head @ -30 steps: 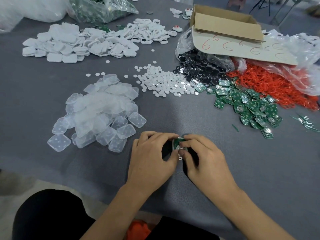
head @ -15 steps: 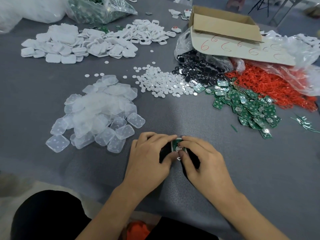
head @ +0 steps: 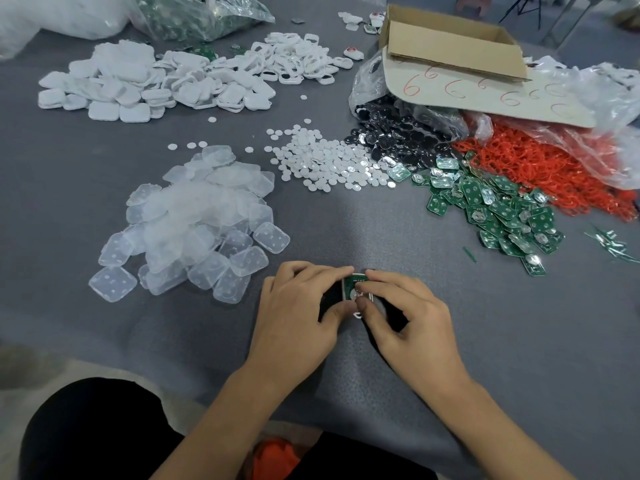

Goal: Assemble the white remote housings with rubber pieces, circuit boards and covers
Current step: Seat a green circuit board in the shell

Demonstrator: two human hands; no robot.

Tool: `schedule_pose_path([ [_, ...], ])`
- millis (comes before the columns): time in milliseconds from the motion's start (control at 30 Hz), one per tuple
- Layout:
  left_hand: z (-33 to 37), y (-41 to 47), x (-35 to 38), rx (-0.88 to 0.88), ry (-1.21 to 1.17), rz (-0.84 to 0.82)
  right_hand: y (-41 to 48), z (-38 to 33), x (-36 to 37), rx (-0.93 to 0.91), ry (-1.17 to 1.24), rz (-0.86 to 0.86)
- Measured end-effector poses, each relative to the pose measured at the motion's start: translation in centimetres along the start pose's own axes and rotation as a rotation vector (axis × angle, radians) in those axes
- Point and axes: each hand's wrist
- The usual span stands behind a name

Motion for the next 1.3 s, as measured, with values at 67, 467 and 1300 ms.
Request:
schedule_pose_path([
  [67,-0.1,0.0,0.0,0.007,0.005,-0.008,0.0,0.1,0.0,0.001,0.009,-0.007],
  [467,0.1,0.0,-0.2,-0.004,-0.011,-0.061,-0.1,-0.7,-0.7,0.047,0.073,-0.024],
  [1300,-14.0,27.4,-8.0,-0.425,0.168,0.161,33.4,-6.9,21.1,-0.146,-0.559,-0.343],
])
Point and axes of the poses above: each hand's wrist, its own y-axis towards the middle knuckle, its own x-axis out of the palm, z = x × y, and after that the axes turned 3 degrees about x, right-handed
